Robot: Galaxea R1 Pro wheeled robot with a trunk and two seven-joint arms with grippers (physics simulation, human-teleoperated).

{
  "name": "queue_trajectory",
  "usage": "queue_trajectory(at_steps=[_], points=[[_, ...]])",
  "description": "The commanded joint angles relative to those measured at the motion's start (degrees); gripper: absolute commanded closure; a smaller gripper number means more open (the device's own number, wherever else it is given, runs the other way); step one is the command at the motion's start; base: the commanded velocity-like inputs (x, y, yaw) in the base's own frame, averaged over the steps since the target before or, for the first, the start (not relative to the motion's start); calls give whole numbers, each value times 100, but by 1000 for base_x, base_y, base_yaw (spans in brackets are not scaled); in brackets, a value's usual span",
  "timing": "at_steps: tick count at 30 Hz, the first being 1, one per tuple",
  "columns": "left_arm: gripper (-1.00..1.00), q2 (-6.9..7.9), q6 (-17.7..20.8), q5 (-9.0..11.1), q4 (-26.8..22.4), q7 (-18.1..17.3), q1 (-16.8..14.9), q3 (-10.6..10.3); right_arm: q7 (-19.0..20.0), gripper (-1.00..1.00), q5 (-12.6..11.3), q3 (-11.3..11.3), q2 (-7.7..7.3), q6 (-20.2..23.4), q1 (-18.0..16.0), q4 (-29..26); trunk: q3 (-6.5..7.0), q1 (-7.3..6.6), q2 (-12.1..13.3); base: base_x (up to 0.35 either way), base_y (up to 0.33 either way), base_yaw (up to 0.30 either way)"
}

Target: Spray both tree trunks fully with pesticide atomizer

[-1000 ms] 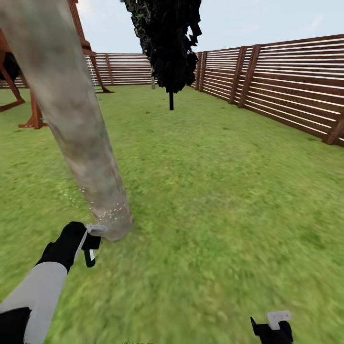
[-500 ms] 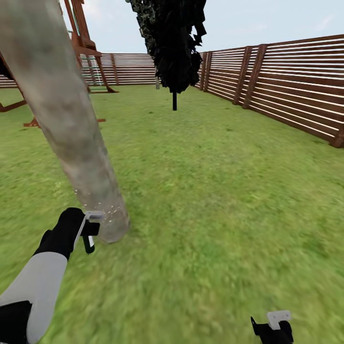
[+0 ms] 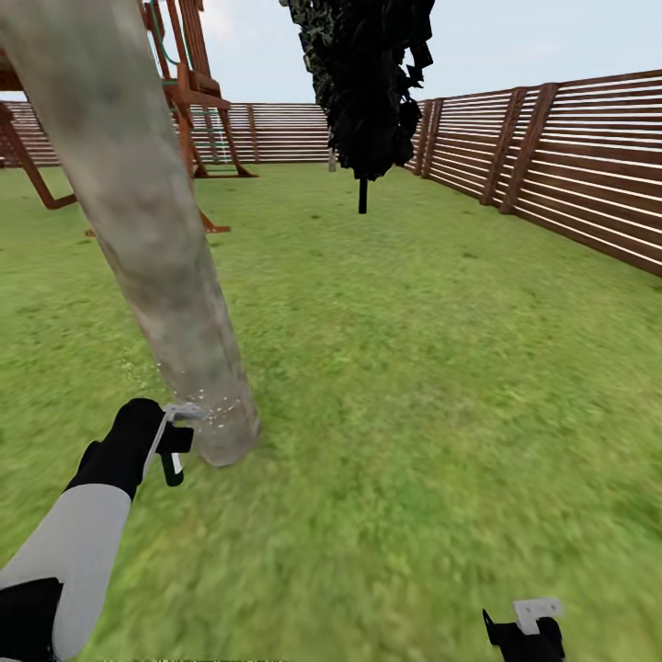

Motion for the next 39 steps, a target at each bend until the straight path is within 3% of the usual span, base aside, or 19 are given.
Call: queue_trajectory(at_steps=[1, 18, 21, 23, 25, 34, 39], points=[[100, 2, 0, -4, -1, 0, -15, 0, 0, -100, 0, 0, 0, 0, 0, 0, 0, 0, 0, 0, -270, 93], [100, 48, 9, -33, 2, 4, -244, 0, 18, -100, 0, 0, -9, 0, 0, 0, 0, 0, 0, 0, -272, 3], [100, 124, 17, -24, 8, 5, -418, 0, 11, -100, 0, 0, -6, 0, 0, 0, 0, 0, 0, 0, -272, 85], [100, 292, 25, -17, 14, 0, -521, 7, 9, -100, 0, 0, -1, 0, 0, 0, 0, 0, 0, 0, -272, 241], [100, 337, 26, -16, 15, -3, -529, 8, 9, -100, 0, 0, 0, 0, 0, 0, 0, 0, 0, 0, -272, 274], [100, 242, 25, -7, 16, -4, -517, 6, 9, -100, 2, 0, 0, 0, 0, 0, 0, 0, 0, 0, -272, 273], [100, 237, 18, -7, 21, -4, -504, 9, 9, -100, 7, 2, 0, 0, 0, 0, 0, 0, 0, 120, -251, 34]])
